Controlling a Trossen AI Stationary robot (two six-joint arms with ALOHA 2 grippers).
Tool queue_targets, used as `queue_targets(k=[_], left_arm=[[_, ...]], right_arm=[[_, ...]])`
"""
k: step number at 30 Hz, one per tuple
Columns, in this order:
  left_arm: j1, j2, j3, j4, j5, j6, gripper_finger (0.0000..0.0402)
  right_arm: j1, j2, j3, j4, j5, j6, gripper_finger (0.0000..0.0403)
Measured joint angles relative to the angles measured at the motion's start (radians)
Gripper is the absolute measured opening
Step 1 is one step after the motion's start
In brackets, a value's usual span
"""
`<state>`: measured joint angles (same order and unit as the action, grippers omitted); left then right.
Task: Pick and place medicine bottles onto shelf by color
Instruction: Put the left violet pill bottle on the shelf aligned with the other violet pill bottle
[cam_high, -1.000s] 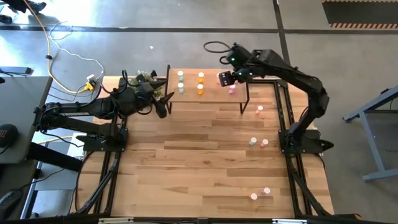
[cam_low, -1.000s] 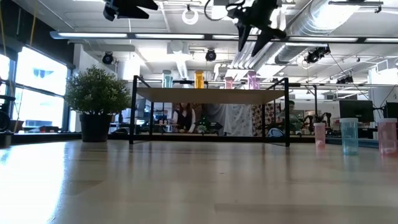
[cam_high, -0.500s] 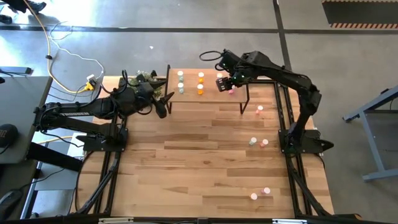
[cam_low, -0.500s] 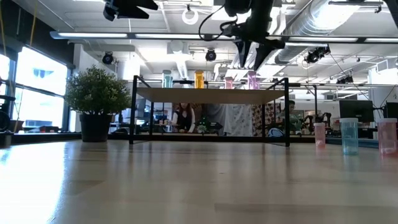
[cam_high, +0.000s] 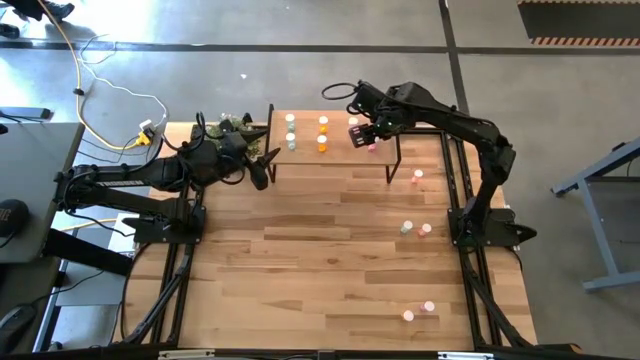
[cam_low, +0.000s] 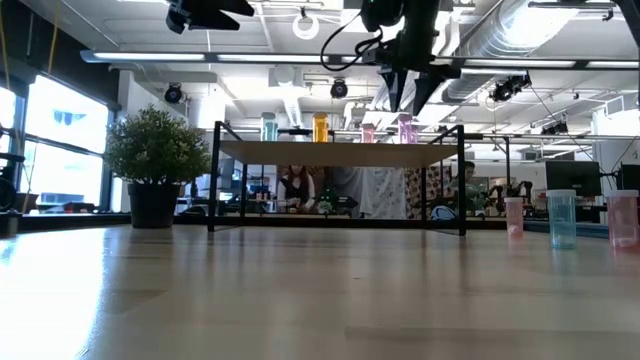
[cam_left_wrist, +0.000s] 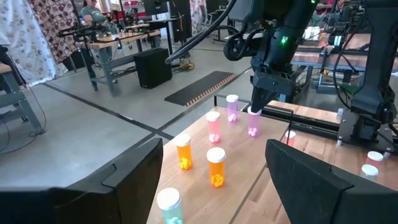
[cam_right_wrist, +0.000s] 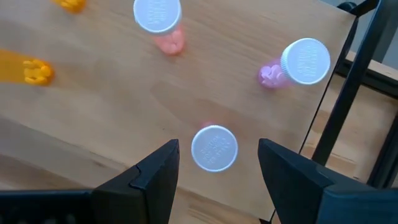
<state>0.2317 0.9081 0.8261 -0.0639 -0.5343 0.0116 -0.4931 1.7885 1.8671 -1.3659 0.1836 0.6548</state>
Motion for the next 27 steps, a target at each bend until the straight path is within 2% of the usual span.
queue_targets(k=[27], left_arm=[[0.0,0.0,0.0,0.0,0.0,0.0,0.0275]], right_arm=[[-0.005,0.045,0.0,-0.041,0.046,0.0,0.021]])
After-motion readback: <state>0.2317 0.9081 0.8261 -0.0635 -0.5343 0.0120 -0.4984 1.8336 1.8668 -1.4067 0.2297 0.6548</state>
